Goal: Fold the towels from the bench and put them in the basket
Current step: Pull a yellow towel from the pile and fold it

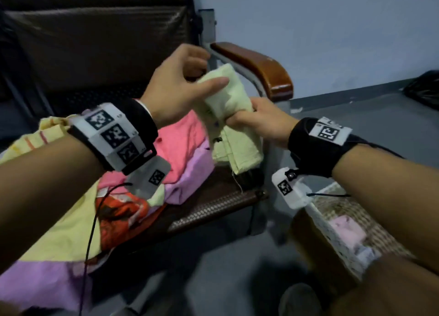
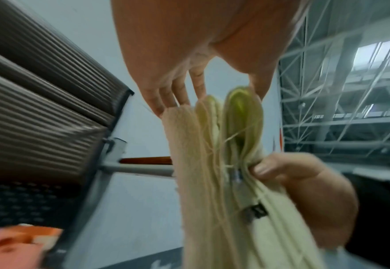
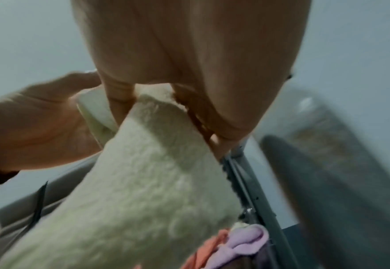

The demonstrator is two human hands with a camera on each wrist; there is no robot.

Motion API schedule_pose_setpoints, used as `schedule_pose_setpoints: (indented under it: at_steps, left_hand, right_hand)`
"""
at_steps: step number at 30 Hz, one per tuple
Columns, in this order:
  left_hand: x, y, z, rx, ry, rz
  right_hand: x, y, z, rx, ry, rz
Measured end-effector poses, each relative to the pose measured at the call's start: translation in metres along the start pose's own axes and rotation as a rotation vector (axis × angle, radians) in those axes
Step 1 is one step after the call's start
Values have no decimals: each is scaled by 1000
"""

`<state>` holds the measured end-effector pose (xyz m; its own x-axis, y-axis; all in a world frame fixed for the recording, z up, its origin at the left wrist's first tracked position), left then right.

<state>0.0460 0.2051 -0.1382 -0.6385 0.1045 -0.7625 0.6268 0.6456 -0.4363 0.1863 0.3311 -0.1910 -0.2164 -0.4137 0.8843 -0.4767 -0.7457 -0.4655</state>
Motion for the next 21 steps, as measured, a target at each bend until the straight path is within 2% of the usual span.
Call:
schedule_pose_setpoints:
  at_steps: [2, 5, 8, 10, 14, 17, 19, 21]
  left_hand:
    - [-25, 33, -7, 77, -19, 145]
    - [-53, 114, -12, 252, -55, 164]
    - [-59, 199, -13, 379, -243, 199]
    - [-62, 257, -7, 526, -369, 235]
    - [-61, 374, 17, 772, -426, 137]
    - [-46, 452, 44, 983, -479, 5]
    - [-30, 499, 60, 1121, -485, -89]
    - [-15, 535, 74, 1248, -422, -203]
  right_hand:
    - [-8, -32, 26, -87, 27, -157]
    - [-34, -86, 69, -224, 65, -362]
    - [-72, -133, 114, -401, 138, -518]
    - [-104, -153, 144, -506, 204, -601]
    - [-186, -165, 197, -710, 376, -845]
    - [-256, -159, 230, -859, 610, -905]
    - [-300, -151, 246, -893, 777, -857]
    - [-337, -140, 254, -842, 948, -866]
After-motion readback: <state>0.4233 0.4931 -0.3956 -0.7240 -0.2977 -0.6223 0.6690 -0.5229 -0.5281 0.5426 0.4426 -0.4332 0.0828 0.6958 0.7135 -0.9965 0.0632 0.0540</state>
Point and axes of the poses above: each hand's wrist, its own z-axis away from the middle knuckle, its own y-axis out of the palm, x = y × z, the point moved 4 cm from there along -z, towards the middle knuckle, and after that the axes turned 1 degree about y, right-handed, at the moved point
